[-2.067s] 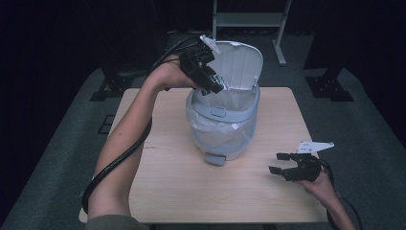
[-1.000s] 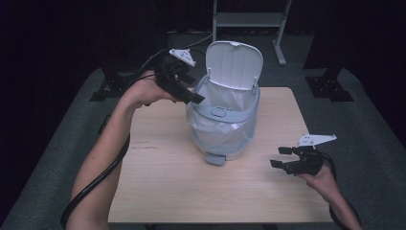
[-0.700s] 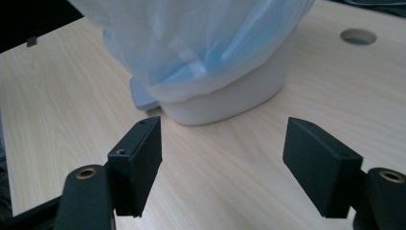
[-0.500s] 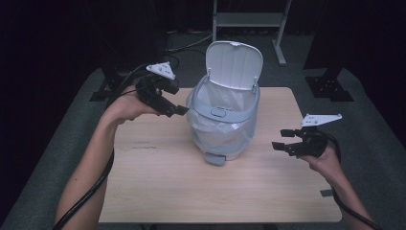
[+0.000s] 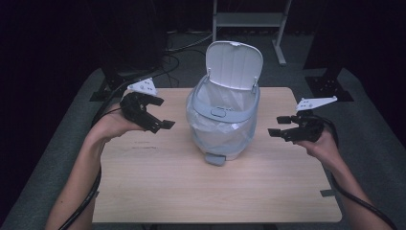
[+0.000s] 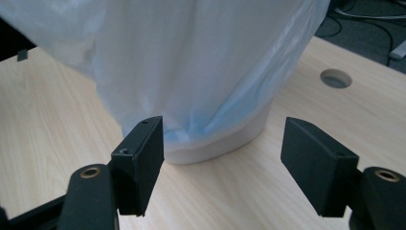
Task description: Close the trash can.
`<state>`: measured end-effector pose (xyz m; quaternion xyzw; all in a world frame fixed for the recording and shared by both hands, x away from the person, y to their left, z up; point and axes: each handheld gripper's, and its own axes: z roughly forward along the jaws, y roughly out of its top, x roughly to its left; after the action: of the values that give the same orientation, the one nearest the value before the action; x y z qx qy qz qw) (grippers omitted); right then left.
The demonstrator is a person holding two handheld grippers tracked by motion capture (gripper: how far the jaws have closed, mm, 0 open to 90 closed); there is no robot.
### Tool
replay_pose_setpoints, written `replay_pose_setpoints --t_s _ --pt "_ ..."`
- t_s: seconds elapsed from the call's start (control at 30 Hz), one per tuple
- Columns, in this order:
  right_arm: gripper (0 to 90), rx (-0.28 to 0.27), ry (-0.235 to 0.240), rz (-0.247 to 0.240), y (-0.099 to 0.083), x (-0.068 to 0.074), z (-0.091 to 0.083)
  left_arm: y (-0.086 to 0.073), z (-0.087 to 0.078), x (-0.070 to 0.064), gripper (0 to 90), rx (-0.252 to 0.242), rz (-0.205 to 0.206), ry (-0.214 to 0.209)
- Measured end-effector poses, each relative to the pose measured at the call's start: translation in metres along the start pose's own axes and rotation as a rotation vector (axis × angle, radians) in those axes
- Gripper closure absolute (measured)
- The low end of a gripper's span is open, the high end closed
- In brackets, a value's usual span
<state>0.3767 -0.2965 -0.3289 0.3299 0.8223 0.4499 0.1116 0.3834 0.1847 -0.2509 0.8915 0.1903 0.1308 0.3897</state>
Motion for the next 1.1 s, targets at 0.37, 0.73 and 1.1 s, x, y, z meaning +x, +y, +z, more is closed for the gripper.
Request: replay_pose_setpoints --t_s 0.37,0.73,1.1 --pt "33.1 0.001 -0.026 -0.008 0.029 -0.014 0.002 -0.033 0.008 -0.007 4.5 0.005 -0.015 0.015" --pt "36.9 -0.002 -0.072 -0.006 0.052 -0.028 -0.005 -0.056 0.011 -0.014 3.9 0.021 -0.028 0.01" --pt "45.2 0.005 -0.087 -0.034 0.074 -0.034 -0.002 -0.081 0.017 -0.018 2.2 0.031 -0.066 0.015"
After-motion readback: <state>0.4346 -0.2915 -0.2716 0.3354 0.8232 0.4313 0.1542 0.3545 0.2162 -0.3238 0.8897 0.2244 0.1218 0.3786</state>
